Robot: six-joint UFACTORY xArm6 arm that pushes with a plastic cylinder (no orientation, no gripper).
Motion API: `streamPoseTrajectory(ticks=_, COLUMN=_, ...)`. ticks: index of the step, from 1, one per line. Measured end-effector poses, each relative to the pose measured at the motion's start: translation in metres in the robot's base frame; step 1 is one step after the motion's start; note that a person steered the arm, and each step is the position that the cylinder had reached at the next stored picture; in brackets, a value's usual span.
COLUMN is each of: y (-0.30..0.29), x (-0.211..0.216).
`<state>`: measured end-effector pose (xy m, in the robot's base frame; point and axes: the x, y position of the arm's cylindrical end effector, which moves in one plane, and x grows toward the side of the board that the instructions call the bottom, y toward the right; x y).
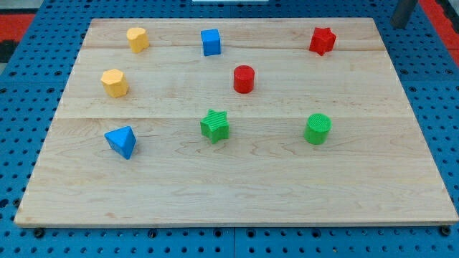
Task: Move the blue cube to the right of yellow heart
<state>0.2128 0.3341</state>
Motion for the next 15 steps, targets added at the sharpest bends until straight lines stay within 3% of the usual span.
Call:
streamPoseTrajectory(ticks=4, y=-0.017, x=0.005)
streamPoseTrajectory(ticks=8, y=-0.27, x=0.007)
streamPoseTrajectory(ticks=10, y=-0.29, x=0.007)
streamPoseTrajectory(ticks=12, y=-0.291, x=0.053)
streamPoseTrajectory(ticks=13, y=-0.298, x=0.052)
streamPoseTrajectory(ticks=15, y=-0.373, x=0.047)
